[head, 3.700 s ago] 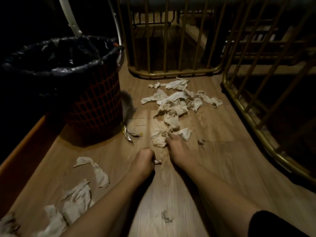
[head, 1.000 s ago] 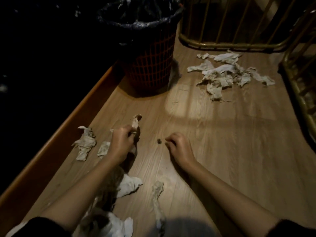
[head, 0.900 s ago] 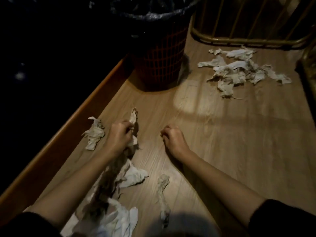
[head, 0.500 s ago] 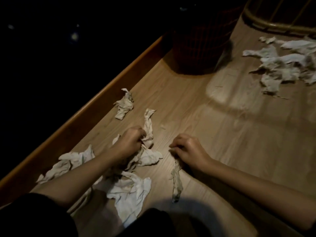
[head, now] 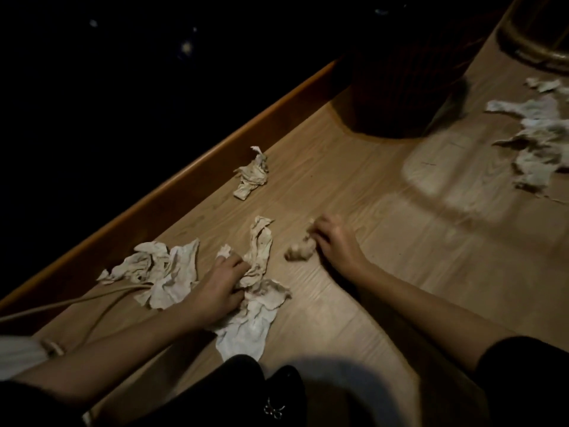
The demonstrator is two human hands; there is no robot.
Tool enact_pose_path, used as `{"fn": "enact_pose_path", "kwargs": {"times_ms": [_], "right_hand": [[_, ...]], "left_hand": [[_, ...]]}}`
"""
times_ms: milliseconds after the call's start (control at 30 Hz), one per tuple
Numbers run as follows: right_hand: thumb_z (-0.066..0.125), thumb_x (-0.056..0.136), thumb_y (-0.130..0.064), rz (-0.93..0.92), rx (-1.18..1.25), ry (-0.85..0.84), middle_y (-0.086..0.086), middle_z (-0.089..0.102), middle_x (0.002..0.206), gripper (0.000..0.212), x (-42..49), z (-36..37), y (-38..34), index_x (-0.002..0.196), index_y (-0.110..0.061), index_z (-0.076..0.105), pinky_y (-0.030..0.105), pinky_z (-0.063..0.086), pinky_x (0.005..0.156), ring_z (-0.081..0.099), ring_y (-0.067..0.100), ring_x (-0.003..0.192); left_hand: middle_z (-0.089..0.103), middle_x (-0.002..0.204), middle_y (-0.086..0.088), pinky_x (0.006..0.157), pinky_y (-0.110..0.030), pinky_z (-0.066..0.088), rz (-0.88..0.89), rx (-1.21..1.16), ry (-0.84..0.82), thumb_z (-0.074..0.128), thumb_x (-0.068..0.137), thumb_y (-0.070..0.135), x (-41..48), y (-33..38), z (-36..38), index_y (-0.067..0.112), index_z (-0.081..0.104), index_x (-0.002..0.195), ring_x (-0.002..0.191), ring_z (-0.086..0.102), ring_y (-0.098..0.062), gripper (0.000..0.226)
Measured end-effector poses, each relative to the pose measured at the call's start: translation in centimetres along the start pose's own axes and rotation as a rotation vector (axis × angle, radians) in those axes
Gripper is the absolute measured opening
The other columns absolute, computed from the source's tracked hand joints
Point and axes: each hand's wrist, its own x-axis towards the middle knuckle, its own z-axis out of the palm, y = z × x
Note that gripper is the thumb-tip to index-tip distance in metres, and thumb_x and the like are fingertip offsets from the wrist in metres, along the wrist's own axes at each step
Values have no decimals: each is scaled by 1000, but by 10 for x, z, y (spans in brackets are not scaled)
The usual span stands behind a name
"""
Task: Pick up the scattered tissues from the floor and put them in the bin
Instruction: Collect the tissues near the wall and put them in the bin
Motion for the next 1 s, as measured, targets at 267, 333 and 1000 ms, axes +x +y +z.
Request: {"fn": "enact_pose_path", "kwargs": {"times_ms": [267, 333, 1000], "right_hand": [[53, 87, 2, 23, -179, 50, 16, 58, 90, 8, -7, 28, -9, 83, -2, 60, 41, 43, 68, 48, 29, 82], [55, 83, 7, 6, -164, 25, 14, 57, 87, 11, -9, 27, -7, 80, -3, 58, 38, 42, 66, 47, 27, 79], [57, 82, 2, -43, -297, -67, 15, 56, 113, 18, 128, 103, -32, 97, -5, 65, 43, 52, 82, 43, 34, 113]], "left_hand": [[57, 96, -7, 73, -30, 40, -1, -83, 121, 57, 79, 6, 11, -7, 1, 7, 59, 96, 87, 52, -21, 18], [56, 85, -6, 67, -32, 39, -11, -150, 158, 58, 76, 3, 15, -9, -4, 9, 56, 83, 79, 51, -20, 9], [21, 154, -13, 104, -51, 36, -772, -65, 84, 60, 81, 30, 0, -87, -21, 30, 31, 142, 136, 25, -40, 67]]}}
